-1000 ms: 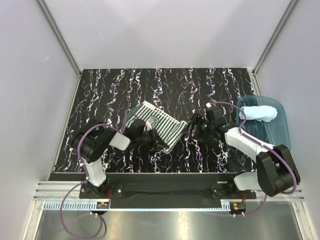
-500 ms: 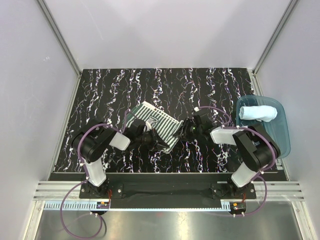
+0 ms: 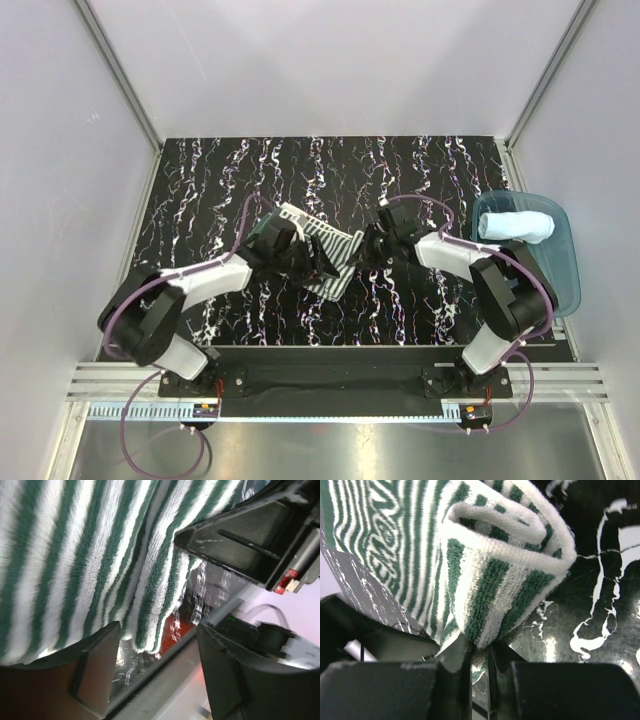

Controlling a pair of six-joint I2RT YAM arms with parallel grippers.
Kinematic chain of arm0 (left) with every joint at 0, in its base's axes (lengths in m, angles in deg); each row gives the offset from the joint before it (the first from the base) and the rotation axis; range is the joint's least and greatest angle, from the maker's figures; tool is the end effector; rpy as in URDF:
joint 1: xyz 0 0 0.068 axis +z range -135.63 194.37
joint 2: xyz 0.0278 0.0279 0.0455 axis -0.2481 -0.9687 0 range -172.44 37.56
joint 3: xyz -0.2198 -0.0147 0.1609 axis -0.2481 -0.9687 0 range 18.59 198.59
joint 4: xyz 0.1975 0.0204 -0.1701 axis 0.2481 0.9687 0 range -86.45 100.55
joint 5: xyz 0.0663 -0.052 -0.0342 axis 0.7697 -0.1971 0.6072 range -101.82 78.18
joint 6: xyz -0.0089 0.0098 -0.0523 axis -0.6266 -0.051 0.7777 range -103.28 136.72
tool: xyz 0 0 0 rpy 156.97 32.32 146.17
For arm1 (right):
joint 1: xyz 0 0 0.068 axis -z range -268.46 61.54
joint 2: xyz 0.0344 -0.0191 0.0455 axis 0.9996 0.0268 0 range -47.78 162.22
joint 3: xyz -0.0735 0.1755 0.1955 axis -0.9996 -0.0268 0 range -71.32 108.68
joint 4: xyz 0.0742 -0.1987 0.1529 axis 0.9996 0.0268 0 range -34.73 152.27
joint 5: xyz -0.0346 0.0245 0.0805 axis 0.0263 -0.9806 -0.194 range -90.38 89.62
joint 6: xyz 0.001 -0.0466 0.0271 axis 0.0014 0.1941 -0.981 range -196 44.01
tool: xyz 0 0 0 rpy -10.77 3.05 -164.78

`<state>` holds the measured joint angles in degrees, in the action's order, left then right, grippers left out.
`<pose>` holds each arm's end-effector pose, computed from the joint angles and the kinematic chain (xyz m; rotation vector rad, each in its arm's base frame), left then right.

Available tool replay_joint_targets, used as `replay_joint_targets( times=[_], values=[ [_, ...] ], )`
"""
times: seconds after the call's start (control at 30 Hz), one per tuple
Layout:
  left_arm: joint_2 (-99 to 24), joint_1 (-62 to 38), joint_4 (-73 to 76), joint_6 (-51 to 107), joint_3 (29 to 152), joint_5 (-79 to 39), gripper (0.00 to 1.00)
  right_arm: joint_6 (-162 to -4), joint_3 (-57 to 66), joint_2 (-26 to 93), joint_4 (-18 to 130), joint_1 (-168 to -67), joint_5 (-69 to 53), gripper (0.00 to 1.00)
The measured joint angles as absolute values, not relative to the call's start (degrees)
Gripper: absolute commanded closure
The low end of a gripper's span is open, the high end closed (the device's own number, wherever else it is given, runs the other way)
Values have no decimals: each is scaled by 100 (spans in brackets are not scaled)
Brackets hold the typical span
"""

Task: Roll the towels
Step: Roll the towel

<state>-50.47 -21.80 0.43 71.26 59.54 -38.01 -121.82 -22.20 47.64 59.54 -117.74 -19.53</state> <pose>0.2312 -0.1885 0.1651 -0.1628 2.6285 -1.2204 0.2787 0.1697 0.1576 0.2221 2.6354 0.9296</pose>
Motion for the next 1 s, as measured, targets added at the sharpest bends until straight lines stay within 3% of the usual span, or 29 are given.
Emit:
replay_joint_targets(
  times=[0.23,0.5,0.77,1.0],
  values=[
    [-4104,-3325,2091,5745,7095,-1249,28,-11817,-1418,4766,7311,-11785,-1840,94],
    [-3973,-5135,2397,4644,7224,1014,28,-11631,-823,5099,8420,-11848,-1765,93],
    [-4904,-5965,2096,4101,7224,1908,27,-11563,-725,5254,8791,-11853,-1761,94],
    [-5451,-6029,1731,3896,7301,2032,27,-11552,-723,5254,8820,-11853,-1787,94]
  ],
)
